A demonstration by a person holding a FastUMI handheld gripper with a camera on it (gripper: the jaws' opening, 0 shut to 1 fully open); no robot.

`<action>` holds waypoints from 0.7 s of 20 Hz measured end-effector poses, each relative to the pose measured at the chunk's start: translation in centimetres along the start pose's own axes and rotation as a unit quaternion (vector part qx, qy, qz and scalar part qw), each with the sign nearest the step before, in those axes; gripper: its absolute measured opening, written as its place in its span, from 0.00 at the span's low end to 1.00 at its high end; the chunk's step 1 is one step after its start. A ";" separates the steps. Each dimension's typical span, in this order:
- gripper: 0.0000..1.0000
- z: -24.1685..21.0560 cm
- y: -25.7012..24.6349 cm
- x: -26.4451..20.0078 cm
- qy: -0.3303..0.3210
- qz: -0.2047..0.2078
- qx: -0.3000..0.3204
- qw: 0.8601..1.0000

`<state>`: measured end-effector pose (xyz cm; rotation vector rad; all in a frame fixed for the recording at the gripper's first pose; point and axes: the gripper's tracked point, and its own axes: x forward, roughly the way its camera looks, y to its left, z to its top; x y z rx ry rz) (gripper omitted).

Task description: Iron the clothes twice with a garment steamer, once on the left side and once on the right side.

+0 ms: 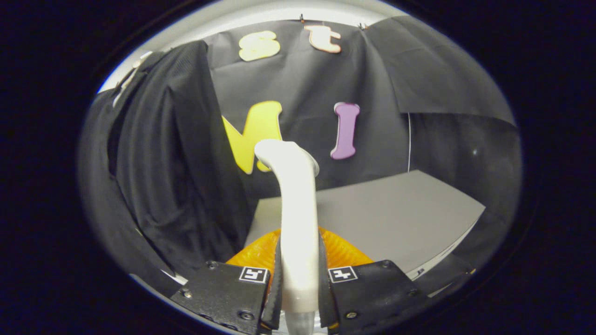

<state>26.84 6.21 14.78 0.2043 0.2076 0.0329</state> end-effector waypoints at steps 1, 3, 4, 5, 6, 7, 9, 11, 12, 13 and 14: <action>0.34 1.4 0.7 -1.3 -0.023 0.006 0.004 1.000; 0.34 4.4 2.4 -3.7 -0.070 0.017 0.011 0.997; 0.34 5.9 3.3 -4.8 -0.091 0.024 0.014 0.995; 0.34 7.0 4.1 -6.1 -0.110 0.032 0.017 0.993; 0.34 7.8 5.0 -6.9 -0.124 0.041 0.016 0.991; 0.34 8.8 5.8 -7.8 -0.140 0.051 0.018 0.989; 0.34 10.2 7.1 -9.4 -0.174 0.060 0.013 0.983; 0.34 12.1 8.3 -10.2 -0.212 0.059 0.004 0.975; 0.34 12.7 9.4 -11.0 -0.228 0.066 0.001 0.971; 0.34 13.3 10.5 -11.6 -0.244 0.073 -0.001 0.967; 0.33 13.9 11.0 -12.2 -0.256 0.080 -0.006 0.963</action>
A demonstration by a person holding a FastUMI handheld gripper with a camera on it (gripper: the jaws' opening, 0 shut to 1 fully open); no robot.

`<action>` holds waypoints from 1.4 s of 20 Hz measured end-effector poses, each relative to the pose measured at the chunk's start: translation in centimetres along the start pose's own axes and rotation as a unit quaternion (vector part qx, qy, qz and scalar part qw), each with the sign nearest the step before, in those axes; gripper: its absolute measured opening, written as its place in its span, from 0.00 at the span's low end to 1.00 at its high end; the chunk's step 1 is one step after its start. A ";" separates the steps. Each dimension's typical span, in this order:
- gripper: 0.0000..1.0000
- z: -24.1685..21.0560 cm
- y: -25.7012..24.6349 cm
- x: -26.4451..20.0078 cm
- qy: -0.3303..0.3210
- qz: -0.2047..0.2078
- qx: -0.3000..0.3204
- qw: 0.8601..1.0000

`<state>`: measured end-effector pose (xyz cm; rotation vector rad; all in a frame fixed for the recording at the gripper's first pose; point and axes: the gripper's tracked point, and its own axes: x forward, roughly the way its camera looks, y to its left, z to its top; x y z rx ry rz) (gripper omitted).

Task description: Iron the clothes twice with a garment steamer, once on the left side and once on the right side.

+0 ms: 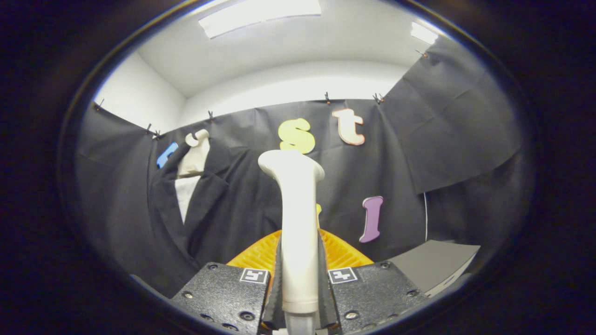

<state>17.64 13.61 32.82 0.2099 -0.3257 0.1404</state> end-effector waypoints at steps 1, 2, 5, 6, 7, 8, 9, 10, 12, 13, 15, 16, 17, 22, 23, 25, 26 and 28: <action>0.33 0.7 1.0 0.2 -0.013 0.009 -0.003 1.000; 0.34 1.2 2.2 0.6 -0.019 0.016 -0.006 1.000; 0.34 1.7 4.9 1.3 -0.033 0.034 -0.004 0.999; 0.33 1.7 5.6 1.7 -0.036 0.036 -0.009 0.999; 0.33 1.7 6.1 2.0 -0.041 0.038 -0.012 0.998; 0.33 1.7 6.9 2.2 -0.044 0.040 -0.015 0.998; 0.33 1.7 7.5 2.6 -0.046 0.042 -0.020 0.998; 0.33 1.8 8.0 2.8 -0.047 0.043 -0.026 0.998; 0.34 1.3 8.8 3.0 -0.048 0.046 -0.032 0.997; 0.34 0.8 9.1 3.1 -0.045 0.047 -0.035 0.997; 0.34 0.0 9.5 3.1 -0.033 0.052 -0.037 0.997; 0.34 -0.5 9.5 3.0 -0.027 0.052 -0.037 0.998; 0.34 -0.9 9.4 2.9 -0.023 0.050 -0.040 0.998; 0.34 -2.7 8.8 2.0 -0.004 0.043 -0.051 0.998; 0.34 -3.1 8.6 1.7 0.000 0.043 -0.053 0.998; 0.34 -4.1 8.2 1.1 0.009 0.039 -0.058 0.998; 0.34 -4.6 8.0 0.8 0.015 0.038 -0.061 0.997; 0.34 -5.7 7.8 0.0 0.027 0.037 -0.062 0.997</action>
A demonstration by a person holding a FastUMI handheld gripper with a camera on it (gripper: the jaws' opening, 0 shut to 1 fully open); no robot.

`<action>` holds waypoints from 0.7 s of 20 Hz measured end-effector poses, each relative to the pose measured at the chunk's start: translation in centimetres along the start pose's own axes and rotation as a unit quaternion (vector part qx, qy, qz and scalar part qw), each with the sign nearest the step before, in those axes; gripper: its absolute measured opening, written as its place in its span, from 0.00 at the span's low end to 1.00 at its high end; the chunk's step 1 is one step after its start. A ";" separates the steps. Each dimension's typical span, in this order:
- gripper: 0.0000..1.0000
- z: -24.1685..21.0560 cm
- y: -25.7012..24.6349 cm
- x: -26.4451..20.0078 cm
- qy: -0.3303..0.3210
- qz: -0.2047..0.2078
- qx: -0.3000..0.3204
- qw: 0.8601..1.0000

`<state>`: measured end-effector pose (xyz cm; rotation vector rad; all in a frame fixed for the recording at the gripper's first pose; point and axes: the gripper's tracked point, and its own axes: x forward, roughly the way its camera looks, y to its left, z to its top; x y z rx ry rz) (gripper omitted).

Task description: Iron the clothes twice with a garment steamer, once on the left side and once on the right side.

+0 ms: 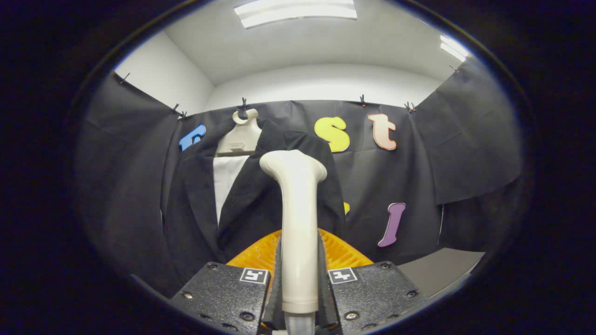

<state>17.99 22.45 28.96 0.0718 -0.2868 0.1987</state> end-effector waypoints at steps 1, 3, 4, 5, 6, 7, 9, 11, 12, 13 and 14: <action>0.34 -0.6 0.0 -0.4 0.005 -0.001 -0.001 1.000; 0.34 -1.8 -0.2 -1.1 0.016 -0.004 -0.003 1.000; 0.34 -2.3 -0.2 -1.5 0.022 -0.005 -0.004 1.000; 0.34 -2.9 -0.2 -2.0 0.028 -0.005 -0.003 1.000; 0.34 -3.4 -0.2 -2.3 0.034 -0.005 -0.002 0.999; 0.34 -4.1 -0.1 -2.7 0.041 -0.005 -0.002 0.999; 0.34 -5.4 -0.1 -3.6 0.054 -0.006 -0.003 0.999; 0.34 -6.9 0.0 -4.4 0.066 -0.007 0.000 0.998; 0.34 -7.6 0.1 -4.8 0.072 -0.007 0.000 0.997; 0.34 -8.4 0.3 -5.3 0.080 -0.008 -0.001 0.997; 0.34 -9.2 0.4 -5.8 0.089 -0.008 0.001 0.996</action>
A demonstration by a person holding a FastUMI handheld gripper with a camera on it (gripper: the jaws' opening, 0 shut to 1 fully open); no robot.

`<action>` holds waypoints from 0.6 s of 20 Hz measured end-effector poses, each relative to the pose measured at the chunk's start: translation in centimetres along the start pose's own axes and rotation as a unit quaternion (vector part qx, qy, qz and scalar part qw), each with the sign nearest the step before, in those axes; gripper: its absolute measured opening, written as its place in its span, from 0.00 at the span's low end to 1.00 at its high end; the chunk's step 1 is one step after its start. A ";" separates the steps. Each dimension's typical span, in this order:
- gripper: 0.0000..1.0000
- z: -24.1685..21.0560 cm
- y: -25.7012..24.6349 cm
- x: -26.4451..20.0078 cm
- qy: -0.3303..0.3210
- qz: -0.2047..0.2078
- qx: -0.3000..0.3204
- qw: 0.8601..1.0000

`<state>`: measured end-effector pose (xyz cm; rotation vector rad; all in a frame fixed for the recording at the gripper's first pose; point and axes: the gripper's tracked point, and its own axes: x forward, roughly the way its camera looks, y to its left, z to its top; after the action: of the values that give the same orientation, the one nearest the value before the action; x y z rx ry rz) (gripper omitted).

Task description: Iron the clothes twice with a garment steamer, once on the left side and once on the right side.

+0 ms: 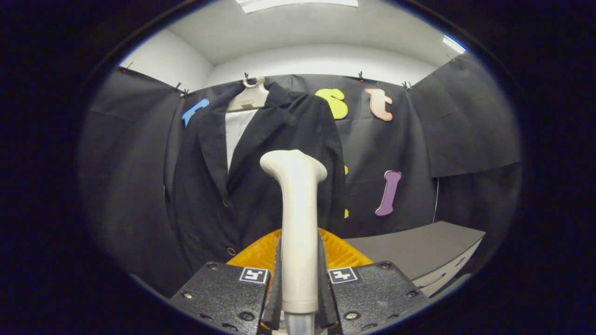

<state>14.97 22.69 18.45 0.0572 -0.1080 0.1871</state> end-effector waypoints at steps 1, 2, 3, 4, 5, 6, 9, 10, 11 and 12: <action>0.34 -0.8 0.2 -0.5 0.008 0.000 0.003 1.000; 0.34 -1.6 0.2 -0.9 0.015 -0.002 0.003 1.000; 0.34 -2.4 0.3 -1.4 0.023 -0.004 0.002 1.000; 0.34 -3.3 0.2 -2.0 0.031 -0.006 0.003 0.999; 0.34 -4.0 0.2 -2.4 0.039 -0.007 0.004 0.999; 0.34 -4.7 0.1 -2.7 0.047 -0.008 0.004 0.999; 0.34 -6.5 -0.1 -3.3 0.067 -0.010 0.005 0.998; 0.34 -7.1 -0.1 -3.4 0.074 -0.010 0.005 0.997; 0.34 -7.7 -0.1 -3.4 0.080 -0.009 0.005 0.997; 0.34 -8.3 -0.2 -3.5 0.085 -0.008 0.007 0.996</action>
<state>12.47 22.41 9.86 0.0551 0.0639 0.1764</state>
